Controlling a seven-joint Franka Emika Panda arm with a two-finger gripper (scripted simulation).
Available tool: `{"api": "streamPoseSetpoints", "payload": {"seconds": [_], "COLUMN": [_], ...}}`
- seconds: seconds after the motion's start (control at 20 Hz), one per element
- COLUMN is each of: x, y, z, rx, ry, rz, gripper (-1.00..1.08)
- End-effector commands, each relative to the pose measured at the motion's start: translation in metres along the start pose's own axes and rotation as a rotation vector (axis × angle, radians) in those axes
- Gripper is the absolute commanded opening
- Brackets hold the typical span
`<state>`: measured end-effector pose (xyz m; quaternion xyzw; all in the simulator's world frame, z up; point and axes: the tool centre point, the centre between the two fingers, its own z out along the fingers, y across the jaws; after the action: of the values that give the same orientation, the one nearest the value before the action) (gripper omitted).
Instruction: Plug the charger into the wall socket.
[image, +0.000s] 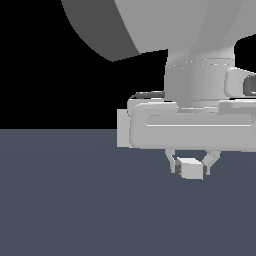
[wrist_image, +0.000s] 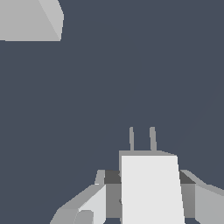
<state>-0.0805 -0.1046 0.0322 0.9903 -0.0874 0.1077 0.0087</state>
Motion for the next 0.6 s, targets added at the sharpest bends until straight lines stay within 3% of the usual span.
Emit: {"api": "streamPoseSetpoints", "payload": {"seconds": [0.0,0.55], "x": [0.004,0.023], "y": [-0.013,-0.077], "z": [-0.008,-0.047], "rx": [0.000,-0.003], "ry": [0.001,0.001], "rz": [0.001,0.011], "gripper": [-1.00,-1.00]}}
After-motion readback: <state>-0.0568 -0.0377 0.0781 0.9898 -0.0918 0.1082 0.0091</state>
